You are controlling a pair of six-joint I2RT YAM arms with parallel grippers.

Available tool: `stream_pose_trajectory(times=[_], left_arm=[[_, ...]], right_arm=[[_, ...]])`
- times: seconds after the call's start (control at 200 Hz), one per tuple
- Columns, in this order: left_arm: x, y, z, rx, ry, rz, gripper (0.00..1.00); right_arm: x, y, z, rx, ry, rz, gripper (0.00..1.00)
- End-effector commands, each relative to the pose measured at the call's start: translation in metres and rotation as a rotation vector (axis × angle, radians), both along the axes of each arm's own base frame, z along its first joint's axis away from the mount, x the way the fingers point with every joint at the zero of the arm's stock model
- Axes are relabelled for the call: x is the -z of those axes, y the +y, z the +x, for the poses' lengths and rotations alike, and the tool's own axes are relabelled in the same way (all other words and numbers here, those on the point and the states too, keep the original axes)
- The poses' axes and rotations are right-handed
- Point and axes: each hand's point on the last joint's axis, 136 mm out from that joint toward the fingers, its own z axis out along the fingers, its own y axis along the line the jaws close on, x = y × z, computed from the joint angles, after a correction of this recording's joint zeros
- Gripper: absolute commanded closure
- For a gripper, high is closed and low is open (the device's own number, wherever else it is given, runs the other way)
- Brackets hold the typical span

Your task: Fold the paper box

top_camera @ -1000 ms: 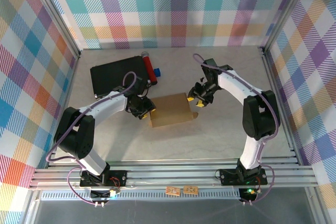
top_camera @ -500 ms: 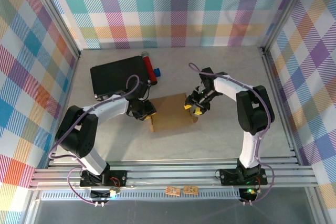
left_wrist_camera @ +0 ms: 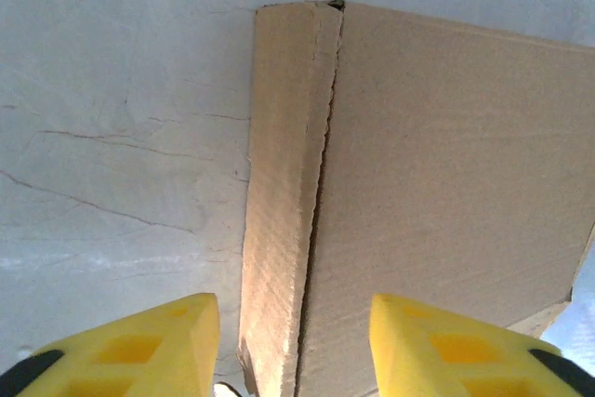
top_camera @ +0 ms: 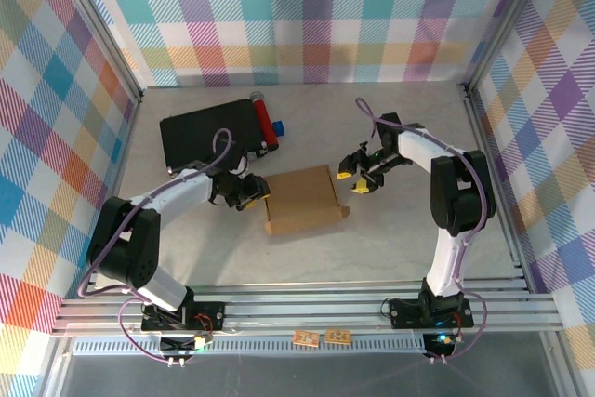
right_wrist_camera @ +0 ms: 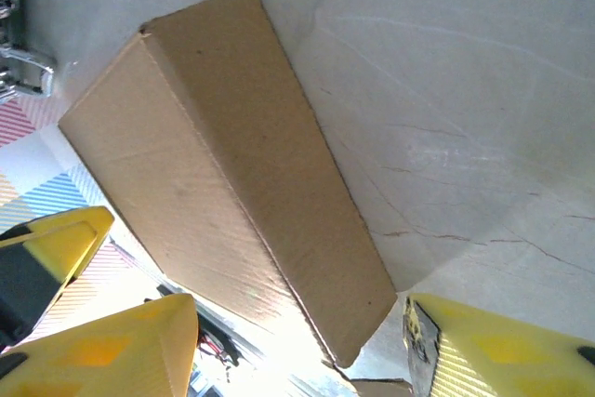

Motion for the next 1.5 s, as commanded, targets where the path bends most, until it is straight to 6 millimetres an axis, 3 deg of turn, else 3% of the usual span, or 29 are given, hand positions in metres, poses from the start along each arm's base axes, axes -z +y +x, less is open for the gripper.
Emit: stream_pose_trajectory(times=[0.0,0.19,0.435,0.585,0.785,0.945,1.11,1.345,1.495], left_arm=[[0.006,-0.007,0.003,0.051,-0.017,-0.061,0.59],[0.025,-0.002,0.007,0.041,-0.027,-0.089,0.78],[0.054,0.023,-0.011,0.040,0.007,-0.070,0.84],[0.062,0.031,-0.012,0.037,0.003,-0.106,0.91],[0.069,0.043,-0.015,0.047,0.029,-0.095,0.92],[0.064,0.042,-0.010,0.054,0.027,-0.100,0.92],[0.057,0.041,-0.002,0.054,0.013,-0.100,0.92],[0.051,0.039,0.004,0.055,0.005,-0.107,0.92],[0.047,0.038,0.007,0.055,-0.001,-0.112,0.92]], right_arm=[[-0.007,0.009,0.003,-0.044,-0.018,0.081,0.40],[-0.003,0.013,0.007,-0.050,-0.022,0.140,0.39],[-0.005,0.019,0.008,-0.086,-0.077,0.265,0.33],[-0.007,0.026,0.007,-0.102,-0.093,0.350,0.32],[-0.009,0.030,0.010,-0.107,-0.115,0.394,0.31],[-0.027,0.037,0.008,-0.135,-0.196,0.405,0.30],[-0.059,0.037,0.010,-0.120,-0.297,0.395,0.25],[-0.084,0.074,0.005,-0.213,-0.359,0.216,0.24],[-0.131,0.098,0.014,-0.259,-0.518,0.061,0.18]])
